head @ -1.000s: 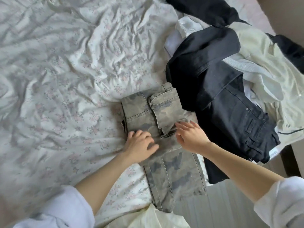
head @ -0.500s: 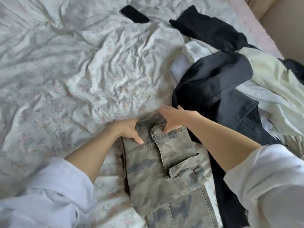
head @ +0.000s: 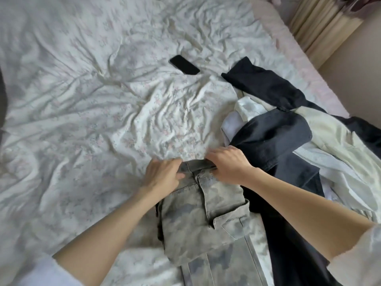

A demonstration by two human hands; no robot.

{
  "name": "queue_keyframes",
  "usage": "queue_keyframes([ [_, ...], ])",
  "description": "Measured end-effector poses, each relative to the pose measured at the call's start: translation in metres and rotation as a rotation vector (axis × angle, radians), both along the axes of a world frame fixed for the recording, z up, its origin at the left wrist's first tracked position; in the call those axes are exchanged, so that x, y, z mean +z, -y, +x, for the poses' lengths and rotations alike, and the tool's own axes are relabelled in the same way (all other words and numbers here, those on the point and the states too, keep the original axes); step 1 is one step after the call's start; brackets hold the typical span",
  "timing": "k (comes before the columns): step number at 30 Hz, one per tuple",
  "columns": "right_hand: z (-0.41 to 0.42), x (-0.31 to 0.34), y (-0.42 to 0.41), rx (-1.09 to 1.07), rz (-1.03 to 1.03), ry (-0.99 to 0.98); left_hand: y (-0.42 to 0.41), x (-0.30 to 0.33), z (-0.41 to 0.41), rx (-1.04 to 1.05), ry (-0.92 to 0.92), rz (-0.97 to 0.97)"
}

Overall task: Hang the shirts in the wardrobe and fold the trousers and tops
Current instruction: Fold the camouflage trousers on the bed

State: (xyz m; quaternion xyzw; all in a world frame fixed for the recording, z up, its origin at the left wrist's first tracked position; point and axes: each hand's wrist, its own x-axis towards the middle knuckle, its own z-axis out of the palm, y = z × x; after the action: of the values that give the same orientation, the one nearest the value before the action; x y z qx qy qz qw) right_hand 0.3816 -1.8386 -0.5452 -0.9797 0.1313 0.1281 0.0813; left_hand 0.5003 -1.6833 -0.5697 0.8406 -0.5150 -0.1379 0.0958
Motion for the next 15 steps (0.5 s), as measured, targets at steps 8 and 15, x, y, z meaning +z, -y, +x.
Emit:
queue_keyframes([
  [8,0.044,0.026,0.001,-0.073,-0.278,0.400,0.012,0.054,0.036,0.131,0.316,-0.202],
  [15,-0.061,0.011,-0.052,0.020,-0.232,0.455,-0.060,0.049,-0.041,-0.033,0.016,-0.303],
])
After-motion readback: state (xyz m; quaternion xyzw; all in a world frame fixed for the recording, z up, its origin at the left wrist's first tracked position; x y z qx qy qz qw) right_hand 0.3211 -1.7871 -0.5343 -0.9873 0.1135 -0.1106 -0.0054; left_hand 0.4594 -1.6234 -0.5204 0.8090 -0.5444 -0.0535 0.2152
